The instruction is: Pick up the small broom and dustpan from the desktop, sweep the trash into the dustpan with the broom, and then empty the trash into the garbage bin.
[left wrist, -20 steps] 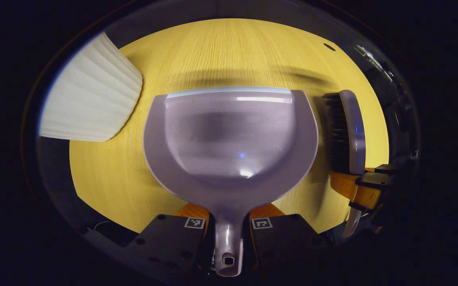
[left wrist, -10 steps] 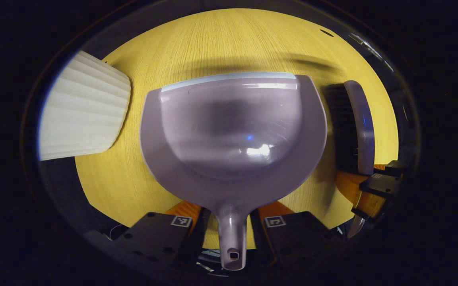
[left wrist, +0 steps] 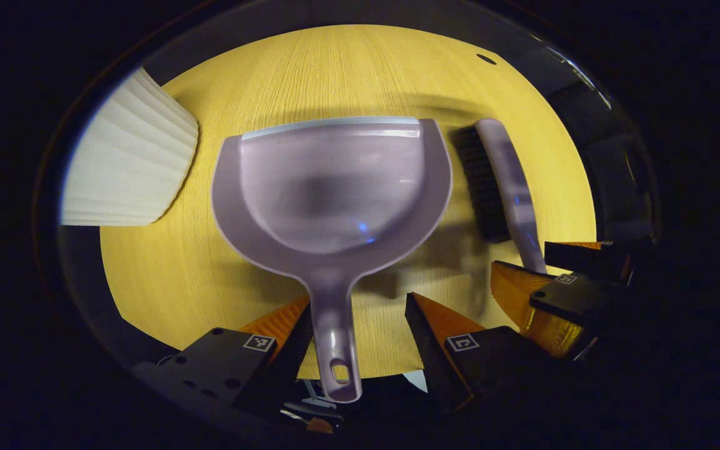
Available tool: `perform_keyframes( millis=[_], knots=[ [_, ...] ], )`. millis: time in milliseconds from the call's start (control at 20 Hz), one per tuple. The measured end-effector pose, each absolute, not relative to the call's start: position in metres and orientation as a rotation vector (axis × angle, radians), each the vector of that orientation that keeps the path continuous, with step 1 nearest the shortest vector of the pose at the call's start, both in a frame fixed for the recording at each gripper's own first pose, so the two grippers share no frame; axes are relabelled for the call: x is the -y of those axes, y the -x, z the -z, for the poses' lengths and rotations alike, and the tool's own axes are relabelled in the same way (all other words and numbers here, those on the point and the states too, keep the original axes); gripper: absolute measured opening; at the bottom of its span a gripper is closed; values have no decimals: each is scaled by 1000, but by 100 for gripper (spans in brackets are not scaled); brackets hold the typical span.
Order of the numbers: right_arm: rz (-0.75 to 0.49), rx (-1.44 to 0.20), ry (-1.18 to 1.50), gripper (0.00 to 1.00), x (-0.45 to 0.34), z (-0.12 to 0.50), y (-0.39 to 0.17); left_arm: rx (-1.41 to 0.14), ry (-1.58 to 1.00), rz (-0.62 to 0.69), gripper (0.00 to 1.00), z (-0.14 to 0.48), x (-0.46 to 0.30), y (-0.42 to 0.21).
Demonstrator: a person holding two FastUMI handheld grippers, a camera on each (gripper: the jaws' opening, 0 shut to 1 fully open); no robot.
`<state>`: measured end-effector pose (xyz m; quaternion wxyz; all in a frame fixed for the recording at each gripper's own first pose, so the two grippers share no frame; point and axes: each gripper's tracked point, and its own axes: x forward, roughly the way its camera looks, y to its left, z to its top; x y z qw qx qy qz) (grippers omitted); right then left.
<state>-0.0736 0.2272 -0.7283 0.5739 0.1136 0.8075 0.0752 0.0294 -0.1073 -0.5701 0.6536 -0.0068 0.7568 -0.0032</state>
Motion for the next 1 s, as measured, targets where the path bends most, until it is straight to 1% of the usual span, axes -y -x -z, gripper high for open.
perform_keyframes(
  millis=[100, 150, 350, 400, 450, 550, 650, 800, 900, 1000],
  knots=[
    [-183, -1819, -300, 100, -224, 703, 66, -1648, 10, 19, 82, 547, 107, -25],
    [-188, -1765, -324, 100, -224, 685, 59, -1576, 9, 31, 82, 530, 107, -25],
    [-194, -1384, -368, 100, -210, 578, 17, -1271, 107, 104, 82, 443, 114, -20],
    [-183, -1297, -345, 94, -201, 555, 8, -1210, 119, 117, 82, 423, 114, -16],
    [-168, -1207, -328, 100, -195, 528, 1, -1145, 108, 132, 82, 401, 112, -15],
    [-149, -1055, -305, 100, -188, 479, -13, -1034, 37, 152, 82, 373, 112, -5],
    [-109, -906, -284, 100, -176, 441, -23, -874, -6, 155, 83, 333, 118, -6],
    [-59, -714, -292, 100, -161, 389, -34, -687, -42, 92, 83, 284, 106, 9],
    [-55, -638, -260, 99, -152, 362, -38, -526, -92, 47, 82, 259, 107, 18],
    [-57, -554, -265, 100, -154, 343, -36, -354, -155, -5, 82, 251, 110, 18]
  ],
)
